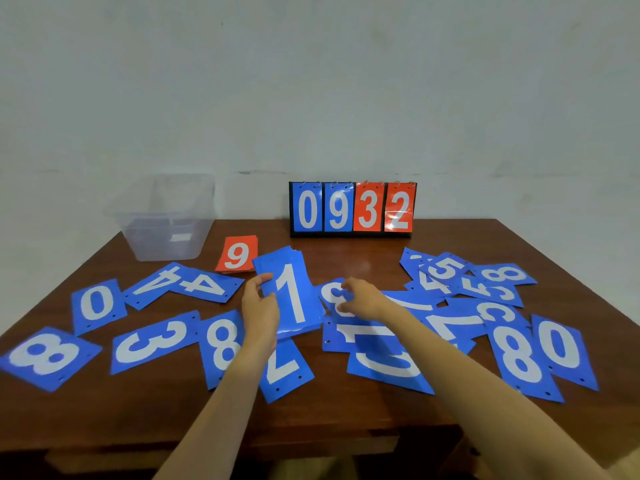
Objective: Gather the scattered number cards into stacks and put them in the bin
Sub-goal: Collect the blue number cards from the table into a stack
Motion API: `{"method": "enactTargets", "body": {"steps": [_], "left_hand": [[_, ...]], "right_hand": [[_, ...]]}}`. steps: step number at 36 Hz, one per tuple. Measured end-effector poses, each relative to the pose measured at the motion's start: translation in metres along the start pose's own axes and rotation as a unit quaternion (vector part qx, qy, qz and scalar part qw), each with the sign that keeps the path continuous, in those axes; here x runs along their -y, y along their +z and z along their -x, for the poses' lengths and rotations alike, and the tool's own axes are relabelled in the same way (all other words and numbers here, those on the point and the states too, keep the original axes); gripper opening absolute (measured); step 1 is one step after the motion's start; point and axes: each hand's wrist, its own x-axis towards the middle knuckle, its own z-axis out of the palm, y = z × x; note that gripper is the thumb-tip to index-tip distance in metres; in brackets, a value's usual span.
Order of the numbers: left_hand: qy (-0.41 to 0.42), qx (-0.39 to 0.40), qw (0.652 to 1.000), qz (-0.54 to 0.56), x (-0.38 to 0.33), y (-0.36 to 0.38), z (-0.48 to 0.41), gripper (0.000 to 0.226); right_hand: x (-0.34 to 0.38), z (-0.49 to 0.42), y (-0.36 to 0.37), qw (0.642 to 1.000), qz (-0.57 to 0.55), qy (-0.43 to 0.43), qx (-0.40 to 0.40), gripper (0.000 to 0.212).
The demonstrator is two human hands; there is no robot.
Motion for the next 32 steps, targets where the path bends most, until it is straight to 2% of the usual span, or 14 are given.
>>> {"method": "enactTargets", "body": {"steps": [9, 16, 19, 22, 25, 27, 32], "left_hand": [[-0.027, 0.02, 0.999, -0.025, 0.009, -0.018, -0.017, 0.033], [-0.035, 0.026, 0.999, -0.021, 0.017, -0.022, -0.029, 0.035], [-0.042, 0.026, 0.998, -0.023, 0.019, -0.024, -0.032, 0.034], [-0.045, 0.034, 0.998, -0.025, 0.019, -0.025, -0.032, 0.034], [-0.047, 0.043, 0.998, -0.026, 0.021, -0.022, -0.03, 0.036], [-0.048, 0.048, 0.998, -0.02, 0.021, -0.018, -0.025, 0.037], [-0.043, 0.056, 0.997, -0.026, 0.017, -0.012, -0.01, 0.034]], "right_hand": [[0.009, -0.05, 0.008, 0.996, 0.074, 0.04, 0.039, 0.076], [0.013, -0.066, 0.028, 0.993, 0.109, -0.015, 0.052, 0.07], [0.018, -0.057, 0.023, 0.996, 0.06, -0.047, 0.042, 0.069], [0.023, -0.039, 0.003, 0.991, 0.057, -0.07, 0.101, 0.067], [0.022, -0.022, -0.007, 0.966, 0.18, -0.037, 0.183, 0.079], [0.019, -0.015, -0.005, 0.955, 0.221, -0.021, 0.197, 0.081], [0.01, -0.008, -0.004, 0.963, 0.192, -0.009, 0.189, 0.072]]}}
